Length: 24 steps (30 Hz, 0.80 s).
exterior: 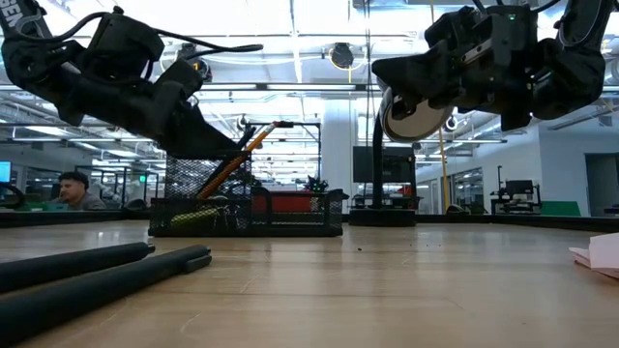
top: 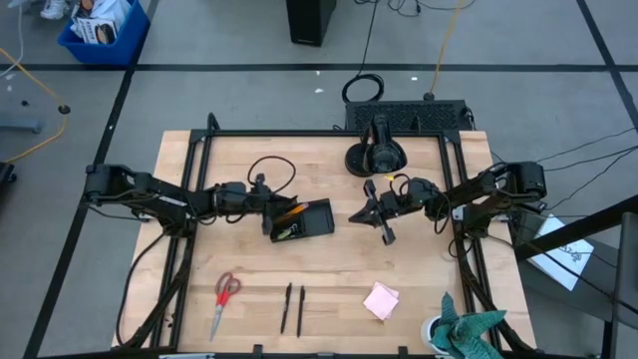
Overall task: Pick and place office supplies into organizer
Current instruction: Put the black pen into the black desk organizer
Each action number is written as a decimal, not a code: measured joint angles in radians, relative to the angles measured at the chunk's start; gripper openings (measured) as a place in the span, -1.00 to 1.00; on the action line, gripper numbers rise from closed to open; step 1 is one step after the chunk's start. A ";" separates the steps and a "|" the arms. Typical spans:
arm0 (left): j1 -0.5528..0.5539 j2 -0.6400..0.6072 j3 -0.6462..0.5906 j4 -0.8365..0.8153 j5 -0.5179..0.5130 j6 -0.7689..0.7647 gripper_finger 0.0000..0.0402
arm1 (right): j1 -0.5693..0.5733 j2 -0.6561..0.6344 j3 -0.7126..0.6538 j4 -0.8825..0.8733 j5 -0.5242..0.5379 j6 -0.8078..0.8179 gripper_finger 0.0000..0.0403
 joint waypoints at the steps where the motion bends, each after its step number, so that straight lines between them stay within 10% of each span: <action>1: 0.003 0.000 0.000 0.001 0.019 -0.015 -0.76 | 0.000 0.000 0.000 -0.002 -0.005 0.000 -0.98; 19: -0.004 -0.018 -0.001 -0.007 0.042 0.024 -0.23 | 0.000 0.000 0.000 -0.002 -0.014 0.000 -0.98; 24: -0.077 -0.131 0.133 -0.248 -0.107 0.080 -0.25 | 0.000 0.000 0.000 -0.002 -0.014 -0.006 -0.98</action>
